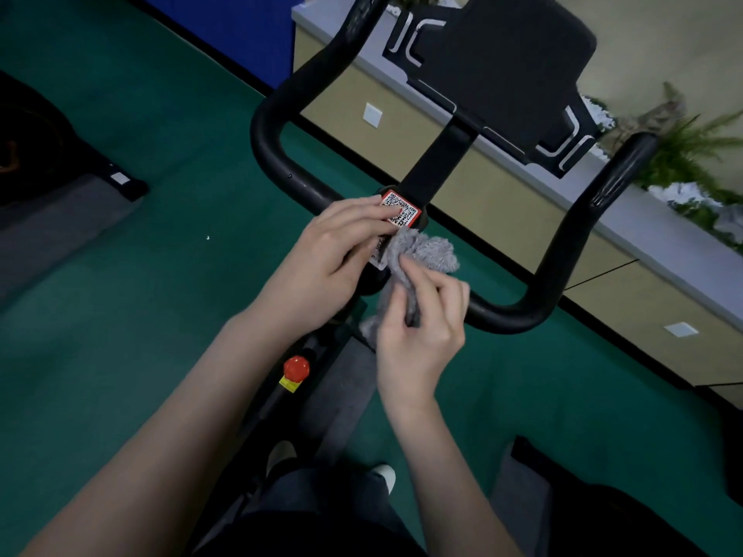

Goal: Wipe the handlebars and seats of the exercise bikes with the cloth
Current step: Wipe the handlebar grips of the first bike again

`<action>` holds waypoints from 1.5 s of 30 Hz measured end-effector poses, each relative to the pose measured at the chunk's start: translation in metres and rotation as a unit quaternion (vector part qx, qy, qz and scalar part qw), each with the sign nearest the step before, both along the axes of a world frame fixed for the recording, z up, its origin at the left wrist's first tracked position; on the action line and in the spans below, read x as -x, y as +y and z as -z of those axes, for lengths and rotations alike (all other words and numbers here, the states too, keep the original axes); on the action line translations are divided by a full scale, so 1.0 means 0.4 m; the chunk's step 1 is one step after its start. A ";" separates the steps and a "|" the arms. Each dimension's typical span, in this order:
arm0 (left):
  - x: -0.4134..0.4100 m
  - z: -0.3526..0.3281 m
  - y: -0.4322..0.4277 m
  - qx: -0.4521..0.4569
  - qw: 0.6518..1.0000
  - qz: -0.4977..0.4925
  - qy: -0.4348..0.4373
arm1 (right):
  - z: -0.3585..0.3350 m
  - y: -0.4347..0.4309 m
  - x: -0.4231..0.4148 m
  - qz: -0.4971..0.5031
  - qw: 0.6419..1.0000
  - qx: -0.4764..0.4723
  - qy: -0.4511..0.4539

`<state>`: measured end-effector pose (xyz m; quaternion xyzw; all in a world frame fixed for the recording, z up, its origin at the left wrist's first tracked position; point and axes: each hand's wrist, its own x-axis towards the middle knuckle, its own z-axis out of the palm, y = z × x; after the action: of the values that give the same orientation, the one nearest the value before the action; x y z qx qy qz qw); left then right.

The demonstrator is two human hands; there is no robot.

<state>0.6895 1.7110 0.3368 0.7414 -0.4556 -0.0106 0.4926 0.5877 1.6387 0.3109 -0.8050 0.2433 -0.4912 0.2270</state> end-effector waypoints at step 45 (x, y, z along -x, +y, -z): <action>0.062 0.014 -0.048 -0.042 0.980 -0.054 -0.185 | -0.022 -0.035 0.061 -0.064 0.651 -0.720 -0.231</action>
<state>0.6647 1.6920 0.3311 0.7741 -0.4972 0.1347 0.3681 0.5634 1.6249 0.3197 -0.2628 0.4085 -0.3165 0.8148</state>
